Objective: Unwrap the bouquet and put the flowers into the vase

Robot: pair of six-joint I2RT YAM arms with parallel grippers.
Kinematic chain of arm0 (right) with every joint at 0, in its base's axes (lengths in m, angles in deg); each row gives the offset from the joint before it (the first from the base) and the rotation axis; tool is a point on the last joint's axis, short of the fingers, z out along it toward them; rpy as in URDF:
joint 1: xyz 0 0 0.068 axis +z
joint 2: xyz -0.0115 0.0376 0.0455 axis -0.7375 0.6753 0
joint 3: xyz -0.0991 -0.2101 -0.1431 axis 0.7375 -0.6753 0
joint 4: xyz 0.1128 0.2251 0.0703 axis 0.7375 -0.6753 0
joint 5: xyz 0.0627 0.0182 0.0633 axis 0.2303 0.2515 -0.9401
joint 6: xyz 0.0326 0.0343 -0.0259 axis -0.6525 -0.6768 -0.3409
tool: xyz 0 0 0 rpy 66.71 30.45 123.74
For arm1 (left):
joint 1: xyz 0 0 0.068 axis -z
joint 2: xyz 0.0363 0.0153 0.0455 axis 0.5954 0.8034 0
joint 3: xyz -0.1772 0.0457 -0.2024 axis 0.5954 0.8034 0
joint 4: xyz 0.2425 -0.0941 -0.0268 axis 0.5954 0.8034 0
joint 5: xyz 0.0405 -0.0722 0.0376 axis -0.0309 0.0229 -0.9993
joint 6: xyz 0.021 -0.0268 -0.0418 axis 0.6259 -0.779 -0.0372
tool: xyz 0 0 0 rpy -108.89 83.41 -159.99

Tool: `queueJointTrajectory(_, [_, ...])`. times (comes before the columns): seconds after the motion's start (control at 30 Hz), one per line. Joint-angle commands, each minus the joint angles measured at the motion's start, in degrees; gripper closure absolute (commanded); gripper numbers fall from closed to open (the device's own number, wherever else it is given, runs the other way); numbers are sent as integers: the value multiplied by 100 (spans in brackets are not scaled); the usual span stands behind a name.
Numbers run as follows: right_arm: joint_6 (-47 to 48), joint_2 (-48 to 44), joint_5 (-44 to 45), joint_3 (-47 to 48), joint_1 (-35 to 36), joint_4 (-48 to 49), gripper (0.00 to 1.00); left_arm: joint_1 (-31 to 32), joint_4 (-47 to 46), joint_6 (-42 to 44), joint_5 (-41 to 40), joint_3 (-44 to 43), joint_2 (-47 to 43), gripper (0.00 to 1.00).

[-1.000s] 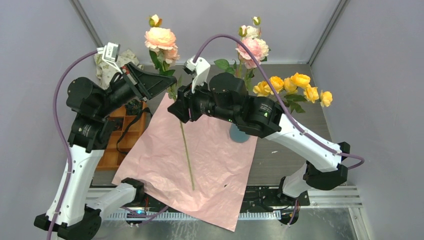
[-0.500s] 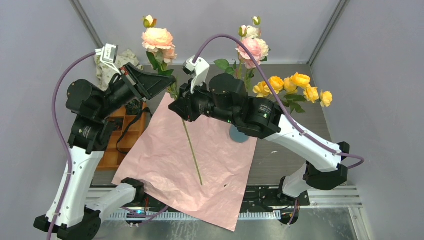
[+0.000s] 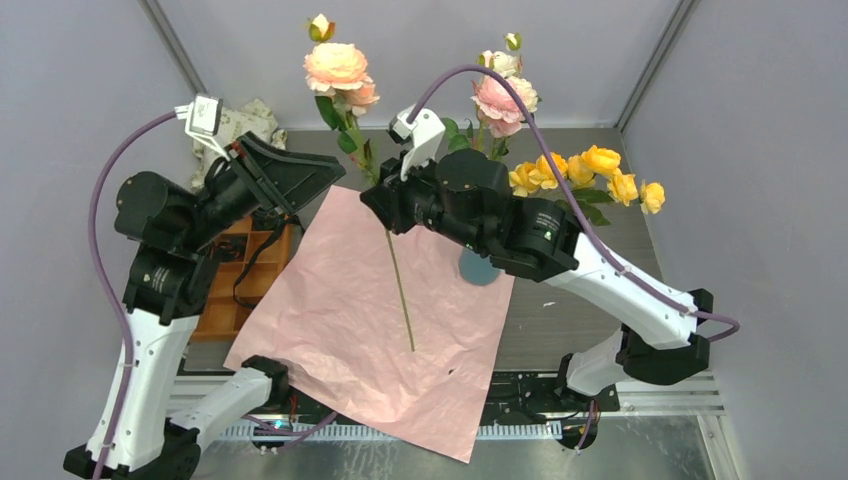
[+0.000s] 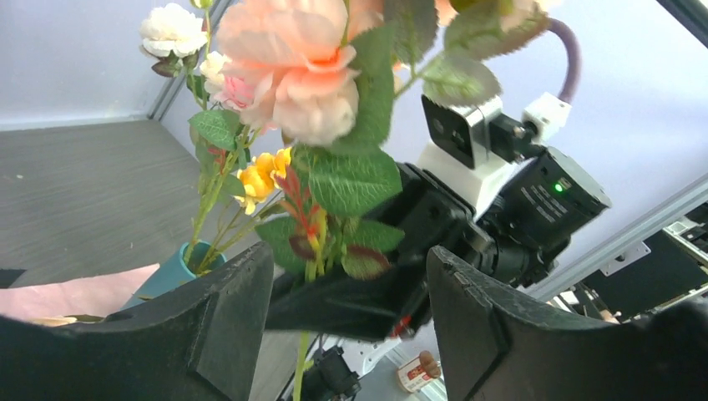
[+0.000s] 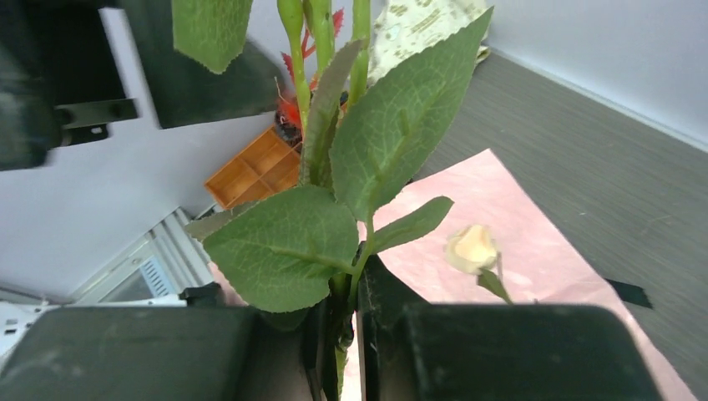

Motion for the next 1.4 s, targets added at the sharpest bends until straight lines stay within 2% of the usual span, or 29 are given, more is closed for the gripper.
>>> queueJointTrajectory(0.0, [412,-561,918,48,-17,304,99,26,225,358,-142,-358,-343,32])
queueJointTrajectory(0.13, [766,-999,1583,-31,-15,356,99,29,433,529,-393,-303,-495,35])
queueJointTrajectory(0.3, [1590,-1476,2683,-316,-22,598,99,28,582,642,-632,-146,-485,51])
queueJointTrajectory(0.37, [2010,-1627,3134,-533,-19,823,99,26,573,638,-665,-75,-435,53])
queueJointTrajectory(0.53, [3061,-1984,3830,-1166,-20,1867,99,31,538,653,-681,34,-294,53])
queueJointTrajectory(0.67, [4233,-1967,4317,-1611,-15,3279,99,24,494,673,-735,168,-240,52])
queueJointTrajectory(0.93, [5734,-1861,4374,-2719,-68,5753,99,26,467,762,-843,387,-207,50])
queueJointTrajectory(1.13, [5755,-1881,4071,-3223,-391,6463,99,28,442,822,-817,462,-132,50])
queueJointTrajectory(1.37, [5687,-1870,3910,-3036,-498,6448,99,26,419,857,-835,539,-113,50])
